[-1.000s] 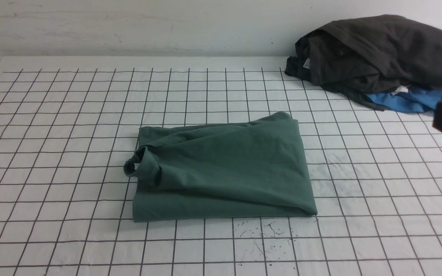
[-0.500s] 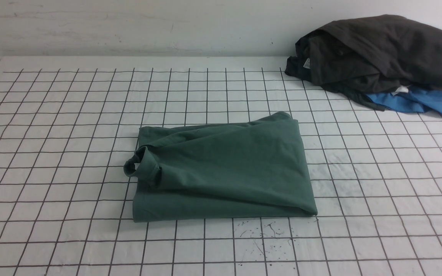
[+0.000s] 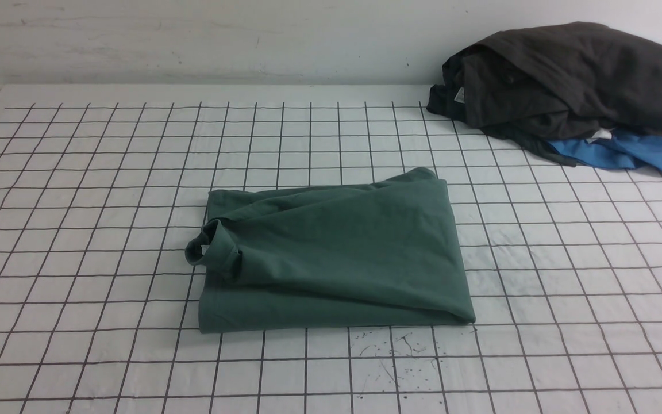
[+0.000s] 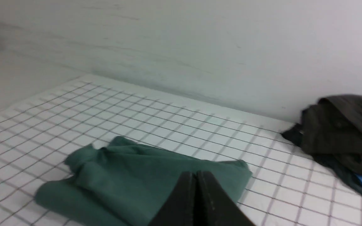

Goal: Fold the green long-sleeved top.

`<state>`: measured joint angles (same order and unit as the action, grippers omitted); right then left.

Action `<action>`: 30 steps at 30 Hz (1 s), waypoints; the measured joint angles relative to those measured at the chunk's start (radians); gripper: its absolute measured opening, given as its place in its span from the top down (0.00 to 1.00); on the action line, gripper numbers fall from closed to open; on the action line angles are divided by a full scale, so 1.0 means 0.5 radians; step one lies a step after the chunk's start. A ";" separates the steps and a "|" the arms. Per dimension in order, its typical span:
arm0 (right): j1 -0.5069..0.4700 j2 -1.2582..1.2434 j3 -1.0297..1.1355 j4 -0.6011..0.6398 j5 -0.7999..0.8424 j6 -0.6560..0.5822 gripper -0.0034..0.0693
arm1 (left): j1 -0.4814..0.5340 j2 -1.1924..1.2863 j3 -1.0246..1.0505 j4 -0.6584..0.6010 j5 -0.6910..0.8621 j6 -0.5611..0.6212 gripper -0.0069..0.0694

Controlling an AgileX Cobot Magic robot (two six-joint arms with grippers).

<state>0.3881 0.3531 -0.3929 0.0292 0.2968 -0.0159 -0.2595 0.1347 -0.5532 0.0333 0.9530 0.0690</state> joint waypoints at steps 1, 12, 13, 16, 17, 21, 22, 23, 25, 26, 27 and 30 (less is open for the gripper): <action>-0.109 -0.070 0.098 -0.016 -0.017 0.049 0.97 | 0.000 0.000 0.000 0.000 0.000 0.000 0.92; -0.871 -0.724 0.789 -0.139 0.063 0.221 0.97 | 0.000 -0.002 0.000 -0.003 -0.004 0.000 0.92; -0.890 -0.726 0.824 -0.137 0.089 0.223 0.97 | 0.000 -0.002 0.000 -0.003 -0.004 0.000 0.92; -0.899 -0.726 0.835 -0.121 0.108 0.227 0.97 | 0.000 -0.002 0.000 0.000 -0.004 0.000 0.92; -0.899 -0.726 0.835 -0.115 0.110 0.228 0.97 | 0.000 -0.003 0.000 0.000 -0.004 0.000 0.92; -0.899 -0.726 0.835 -0.102 0.123 0.228 0.97 | 0.000 -0.003 0.000 0.000 -0.002 0.000 0.92; -0.899 -0.726 0.835 -0.102 0.125 0.228 0.97 | 0.000 -0.003 0.000 0.000 -0.002 0.000 0.92; -0.899 -0.726 0.833 -0.102 0.125 0.228 0.97 | 0.000 -0.003 0.000 0.000 0.000 0.000 0.92; -0.899 -0.726 0.833 -0.102 0.126 0.228 0.97 | 0.000 -0.004 0.000 0.000 0.005 0.000 0.92; -0.899 -0.726 0.833 -0.102 0.127 0.228 0.97 | 0.000 -0.004 0.000 0.000 0.006 0.000 0.92; -0.899 -0.726 0.833 -0.102 0.127 0.228 0.97 | 0.000 -0.004 0.000 0.000 0.011 0.000 0.92; -0.899 -0.726 0.833 -0.102 0.127 0.228 0.97 | 0.000 -0.004 0.000 0.000 0.013 0.000 0.92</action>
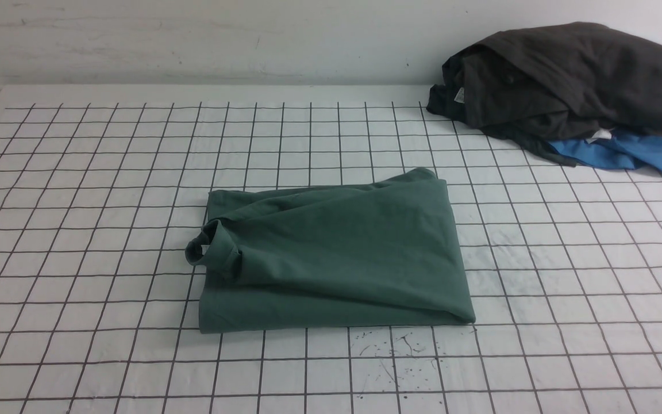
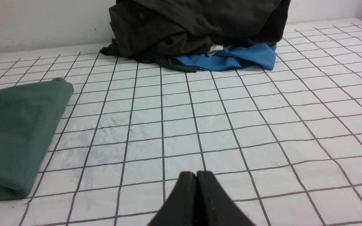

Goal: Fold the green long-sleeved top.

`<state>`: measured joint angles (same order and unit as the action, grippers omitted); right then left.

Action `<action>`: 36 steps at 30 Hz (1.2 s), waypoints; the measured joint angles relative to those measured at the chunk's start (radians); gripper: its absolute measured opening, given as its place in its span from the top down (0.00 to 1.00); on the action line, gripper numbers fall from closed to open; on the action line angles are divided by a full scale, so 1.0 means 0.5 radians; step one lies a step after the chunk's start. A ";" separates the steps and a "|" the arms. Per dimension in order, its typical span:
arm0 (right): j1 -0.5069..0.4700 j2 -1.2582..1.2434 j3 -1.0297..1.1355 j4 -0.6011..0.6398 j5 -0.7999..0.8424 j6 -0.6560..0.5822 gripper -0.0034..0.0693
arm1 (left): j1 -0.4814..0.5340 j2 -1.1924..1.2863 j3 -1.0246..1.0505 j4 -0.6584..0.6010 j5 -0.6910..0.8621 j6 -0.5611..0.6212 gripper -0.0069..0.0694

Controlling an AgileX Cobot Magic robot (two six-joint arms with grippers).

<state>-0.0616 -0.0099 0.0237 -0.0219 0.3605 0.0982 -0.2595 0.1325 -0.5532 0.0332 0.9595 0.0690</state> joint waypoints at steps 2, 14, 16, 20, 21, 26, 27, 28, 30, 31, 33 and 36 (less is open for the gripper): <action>0.000 0.000 0.000 0.000 0.000 0.000 0.97 | 0.000 0.000 0.000 0.000 0.000 0.000 0.92; 0.000 0.000 0.000 0.000 0.000 0.000 0.97 | 0.000 0.000 0.000 0.000 0.004 0.000 0.92; 0.000 0.000 0.000 0.000 0.000 0.000 0.97 | 0.000 0.000 0.000 0.000 0.004 0.000 0.92; 0.000 0.000 0.000 0.000 0.000 0.000 0.97 | 0.000 0.000 0.000 0.000 0.006 0.000 0.92; 0.000 0.000 0.000 0.000 0.000 0.000 0.97 | 0.000 0.000 0.000 0.000 0.006 0.000 0.92; 0.000 0.000 0.000 0.000 0.000 0.000 0.97 | 0.007 0.000 0.096 -0.042 -0.241 -0.002 0.92; 0.000 0.000 0.000 0.000 0.000 0.000 0.97 | 0.039 0.000 0.161 -0.066 -0.484 0.011 0.92; 0.000 0.000 0.000 0.000 0.000 0.000 0.97 | 0.074 0.000 0.210 -0.079 -0.655 0.034 0.92; 0.000 0.000 0.000 0.000 0.000 0.000 0.97 | 0.151 0.000 0.302 -0.102 -0.956 0.076 0.92; 0.000 0.000 0.000 0.001 0.000 0.000 0.97 | 0.230 0.000 0.397 -0.122 -1.121 0.103 0.92; 0.000 0.000 0.000 0.001 0.000 0.000 0.97 | 0.323 0.000 0.510 -0.138 -1.302 0.125 0.92; 0.000 0.000 0.000 0.001 0.000 0.000 0.97 | 0.465 -0.031 0.711 -0.148 -1.423 0.143 0.92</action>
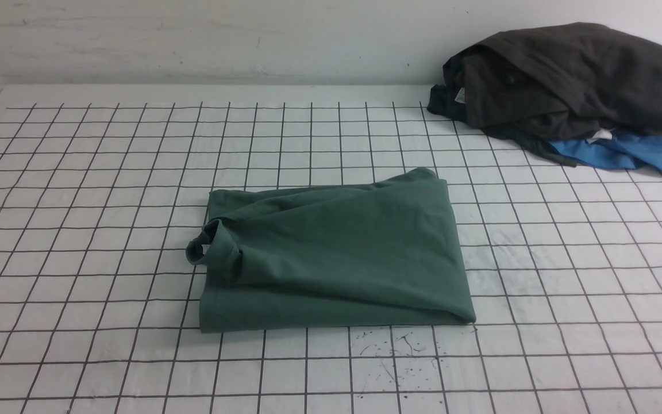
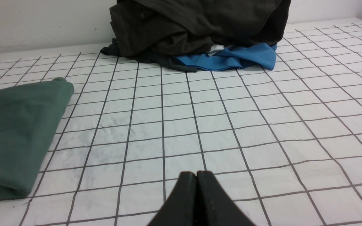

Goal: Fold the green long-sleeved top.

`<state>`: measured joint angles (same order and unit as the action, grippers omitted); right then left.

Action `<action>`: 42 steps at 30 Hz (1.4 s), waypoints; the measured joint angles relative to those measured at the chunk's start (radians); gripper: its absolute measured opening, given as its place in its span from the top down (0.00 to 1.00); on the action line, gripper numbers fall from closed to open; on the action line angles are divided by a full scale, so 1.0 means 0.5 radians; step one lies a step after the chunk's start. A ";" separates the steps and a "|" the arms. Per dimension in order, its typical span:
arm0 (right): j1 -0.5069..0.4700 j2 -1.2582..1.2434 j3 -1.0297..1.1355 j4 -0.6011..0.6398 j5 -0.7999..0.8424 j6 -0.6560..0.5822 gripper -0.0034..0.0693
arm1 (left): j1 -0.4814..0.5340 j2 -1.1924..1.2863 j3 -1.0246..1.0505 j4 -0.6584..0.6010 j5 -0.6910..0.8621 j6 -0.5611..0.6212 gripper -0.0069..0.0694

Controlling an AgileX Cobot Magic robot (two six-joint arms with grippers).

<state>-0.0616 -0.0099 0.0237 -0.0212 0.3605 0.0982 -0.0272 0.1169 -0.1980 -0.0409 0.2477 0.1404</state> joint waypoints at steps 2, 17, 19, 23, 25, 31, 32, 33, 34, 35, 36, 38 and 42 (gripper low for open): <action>0.000 0.000 0.000 0.000 0.000 0.000 0.97 | 0.036 -0.050 0.089 -0.001 -0.007 -0.002 0.92; 0.000 0.000 0.000 0.001 0.002 -0.003 0.97 | 0.054 -0.254 0.449 -0.010 0.188 -0.146 0.92; 0.000 0.000 0.000 0.001 0.002 -0.007 0.97 | 0.054 -0.254 0.449 -0.010 0.188 -0.146 0.92; 0.000 0.000 0.000 0.001 0.002 -0.009 0.97 | 0.054 -0.254 0.449 -0.010 0.188 -0.150 0.92; 0.000 0.000 0.000 0.001 0.002 -0.011 0.97 | 0.054 -0.254 0.449 -0.010 0.188 -0.150 0.92; 0.000 0.000 0.000 0.001 0.002 -0.013 0.97 | 0.054 -0.254 0.449 -0.010 0.188 -0.150 0.92; 0.000 0.000 0.000 0.001 0.002 -0.013 0.97 | 0.054 -0.254 0.449 -0.010 0.188 -0.150 0.92; 0.000 0.000 0.000 0.001 0.002 -0.013 0.97 | 0.054 -0.254 0.449 -0.010 0.188 -0.150 0.92; 0.000 0.000 0.000 0.001 0.002 -0.013 0.97 | 0.054 -0.254 0.449 -0.010 0.188 -0.150 0.92; 0.000 0.000 0.000 0.001 0.002 -0.013 0.97 | 0.054 -0.254 0.449 -0.010 0.188 -0.150 0.92; 0.000 0.000 0.000 0.001 0.002 -0.013 0.97 | 0.054 -0.254 0.449 -0.010 0.188 -0.150 0.92; 0.000 0.000 0.000 0.001 0.002 -0.013 0.97 | 0.054 -0.254 0.449 -0.010 0.188 -0.150 0.92; 0.000 0.000 0.000 0.001 0.002 -0.013 0.97 | 0.054 -0.254 0.449 -0.010 0.188 -0.143 0.92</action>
